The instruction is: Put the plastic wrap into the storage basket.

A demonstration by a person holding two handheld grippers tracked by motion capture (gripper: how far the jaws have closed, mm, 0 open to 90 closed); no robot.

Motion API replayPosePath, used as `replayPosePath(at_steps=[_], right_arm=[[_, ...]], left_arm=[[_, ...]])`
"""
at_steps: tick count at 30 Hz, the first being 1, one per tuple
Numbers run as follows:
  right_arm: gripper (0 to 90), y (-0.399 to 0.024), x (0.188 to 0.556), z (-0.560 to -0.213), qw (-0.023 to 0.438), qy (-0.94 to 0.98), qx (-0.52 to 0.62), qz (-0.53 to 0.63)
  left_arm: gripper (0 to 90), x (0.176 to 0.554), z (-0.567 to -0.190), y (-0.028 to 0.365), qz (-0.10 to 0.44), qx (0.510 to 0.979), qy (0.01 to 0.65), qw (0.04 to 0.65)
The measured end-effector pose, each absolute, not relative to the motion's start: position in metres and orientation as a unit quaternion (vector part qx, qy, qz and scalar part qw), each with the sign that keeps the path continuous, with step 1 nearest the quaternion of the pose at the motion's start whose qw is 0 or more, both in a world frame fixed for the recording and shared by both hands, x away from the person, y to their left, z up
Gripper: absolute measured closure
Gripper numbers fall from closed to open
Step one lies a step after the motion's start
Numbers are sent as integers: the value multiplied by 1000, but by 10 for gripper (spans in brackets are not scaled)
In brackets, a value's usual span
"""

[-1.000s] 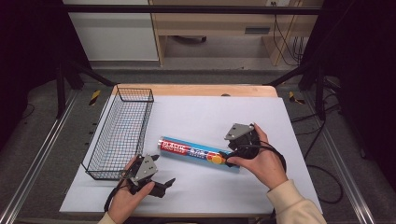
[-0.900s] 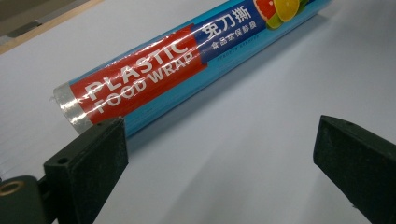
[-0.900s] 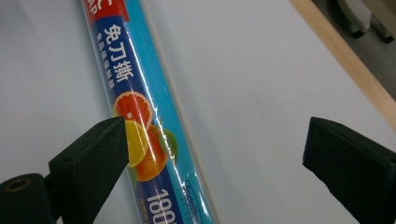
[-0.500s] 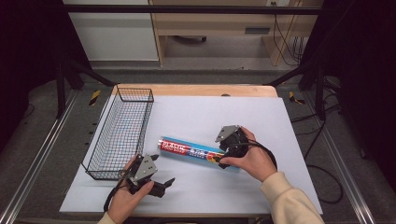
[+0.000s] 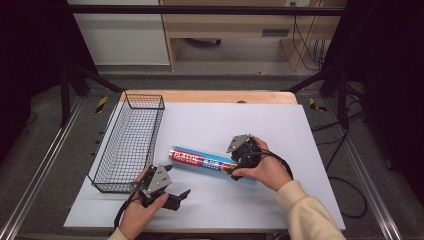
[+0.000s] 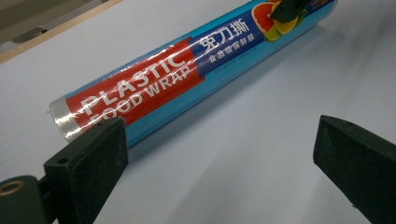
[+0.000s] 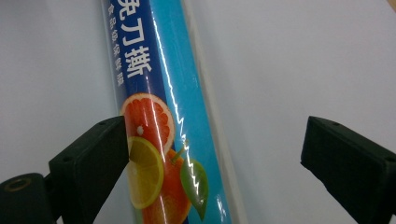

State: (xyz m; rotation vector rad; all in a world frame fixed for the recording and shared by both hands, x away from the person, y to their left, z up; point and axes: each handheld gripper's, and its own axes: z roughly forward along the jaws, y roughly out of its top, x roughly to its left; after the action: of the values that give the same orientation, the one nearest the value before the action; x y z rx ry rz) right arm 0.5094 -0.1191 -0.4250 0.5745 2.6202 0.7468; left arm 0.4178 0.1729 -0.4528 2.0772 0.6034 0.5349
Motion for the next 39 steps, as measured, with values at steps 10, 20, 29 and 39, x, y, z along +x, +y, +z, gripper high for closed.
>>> replayPosePath(at_steps=[10,20,29,39], right_arm=[[93,-118,510,-430,170,928,197,267],[109,-112,511,-433,155,934,182,265],[109,-113,512,-436,148,937,185,256],[115,-109,513,-444,136,943,182,241]], left_arm=[[35,419,-447,155,221,835,232,448],[34,425,-439,142,223,847,198,441],[34,440,-430,148,227,860,164,427],[41,457,-436,157,219,852,175,443]])
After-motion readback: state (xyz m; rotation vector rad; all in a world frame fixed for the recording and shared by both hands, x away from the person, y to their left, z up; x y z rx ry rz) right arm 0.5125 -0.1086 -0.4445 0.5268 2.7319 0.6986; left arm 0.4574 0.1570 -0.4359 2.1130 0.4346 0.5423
